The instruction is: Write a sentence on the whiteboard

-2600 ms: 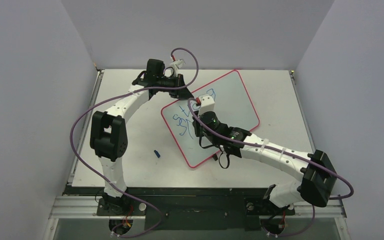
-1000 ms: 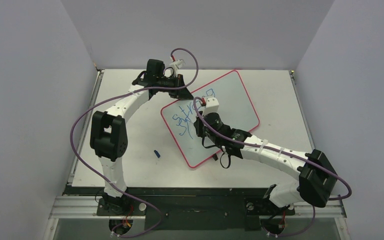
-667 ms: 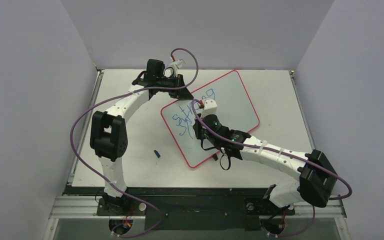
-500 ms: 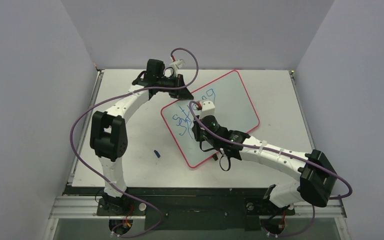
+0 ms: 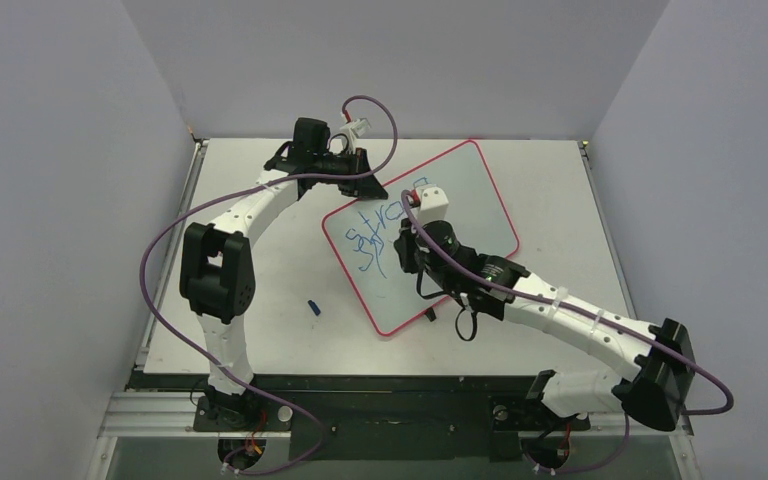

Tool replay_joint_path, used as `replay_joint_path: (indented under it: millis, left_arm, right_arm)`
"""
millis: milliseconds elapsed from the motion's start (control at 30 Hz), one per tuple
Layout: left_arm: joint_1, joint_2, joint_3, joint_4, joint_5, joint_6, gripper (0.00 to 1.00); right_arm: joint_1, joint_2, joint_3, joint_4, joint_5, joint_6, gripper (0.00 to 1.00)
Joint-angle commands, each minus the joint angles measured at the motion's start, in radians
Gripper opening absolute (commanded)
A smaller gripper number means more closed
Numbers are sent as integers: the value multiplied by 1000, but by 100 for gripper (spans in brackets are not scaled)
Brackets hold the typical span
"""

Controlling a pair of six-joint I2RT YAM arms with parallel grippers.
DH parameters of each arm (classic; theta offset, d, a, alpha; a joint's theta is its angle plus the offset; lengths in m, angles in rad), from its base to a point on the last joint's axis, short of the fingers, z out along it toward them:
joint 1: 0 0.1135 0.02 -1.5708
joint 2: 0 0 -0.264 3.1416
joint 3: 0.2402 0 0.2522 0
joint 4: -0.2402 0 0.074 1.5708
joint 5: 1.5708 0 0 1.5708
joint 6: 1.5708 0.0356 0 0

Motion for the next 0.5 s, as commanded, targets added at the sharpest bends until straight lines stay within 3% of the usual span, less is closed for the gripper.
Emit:
replay_joint_path:
  millis: [0, 467]
  left_arm:
    - [-19, -61, -3, 41, 9, 56, 0]
    - [-21, -57, -6, 48, 10, 53, 0]
  right_arm:
    - [-25, -79, 36, -23, 84, 2, 0]
    - [-55, -10, -8, 47, 23, 25, 0]
